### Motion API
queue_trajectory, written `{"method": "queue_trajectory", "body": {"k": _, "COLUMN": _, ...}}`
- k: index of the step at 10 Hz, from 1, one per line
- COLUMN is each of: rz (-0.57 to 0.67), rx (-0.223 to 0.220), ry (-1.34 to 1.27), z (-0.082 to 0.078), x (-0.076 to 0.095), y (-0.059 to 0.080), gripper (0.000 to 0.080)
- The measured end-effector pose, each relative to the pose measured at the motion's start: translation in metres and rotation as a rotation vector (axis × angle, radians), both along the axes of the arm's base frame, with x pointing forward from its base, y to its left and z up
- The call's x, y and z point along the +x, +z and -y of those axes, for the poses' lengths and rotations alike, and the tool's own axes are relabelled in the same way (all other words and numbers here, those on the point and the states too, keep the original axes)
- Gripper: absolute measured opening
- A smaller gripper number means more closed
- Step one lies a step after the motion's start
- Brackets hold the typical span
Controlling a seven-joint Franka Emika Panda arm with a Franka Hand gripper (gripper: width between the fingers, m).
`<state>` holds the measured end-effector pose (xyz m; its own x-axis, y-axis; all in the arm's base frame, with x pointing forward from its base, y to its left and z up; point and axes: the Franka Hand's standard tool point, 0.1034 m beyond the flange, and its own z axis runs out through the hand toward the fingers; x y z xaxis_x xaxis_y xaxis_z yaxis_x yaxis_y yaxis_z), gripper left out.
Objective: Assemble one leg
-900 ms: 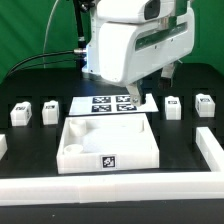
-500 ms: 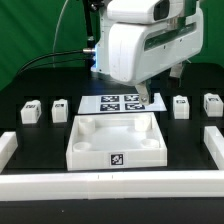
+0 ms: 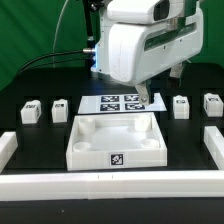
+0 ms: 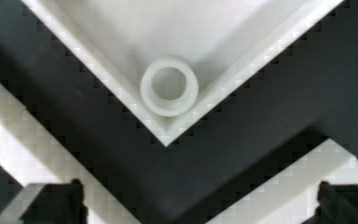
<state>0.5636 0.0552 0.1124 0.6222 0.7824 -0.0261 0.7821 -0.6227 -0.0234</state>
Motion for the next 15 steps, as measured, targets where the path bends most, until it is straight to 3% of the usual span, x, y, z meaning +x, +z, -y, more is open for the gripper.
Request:
{"method": "queue_trajectory", "body": {"k": 8, "rz": 0.006, "rx": 0.001, "ry": 0.010, "z": 0.000, "x": -0.001, "y": -0.002, "gripper": 0.0650}}
{"method": "queue_trajectory", "body": {"k": 10, "rz": 0.001, "rx": 0.002, "ry": 0.120, "z": 0.009, "x": -0.025, "y": -0.013, "gripper": 0.0650}}
{"method": "queue_trajectory", "body": {"k": 13, "rz": -0.026, "rx": 0.011, "ry": 0.253, "z": 0.035, "x": -0.062, "y": -0.025, "gripper": 0.0650}}
{"method": "queue_trajectory", "body": {"k": 14, "rz": -0.015, "rx": 0.010, "ry": 0.226, "z": 0.045, "x": -0.070, "y": -0.026, "gripper": 0.0650}}
{"method": "queue_trajectory", "body": {"k": 15, "rz": -0.017, "rx": 0.008, "ry": 0.227, "z": 0.044, "x": -0.070, "y": -0.026, "gripper": 0.0650}}
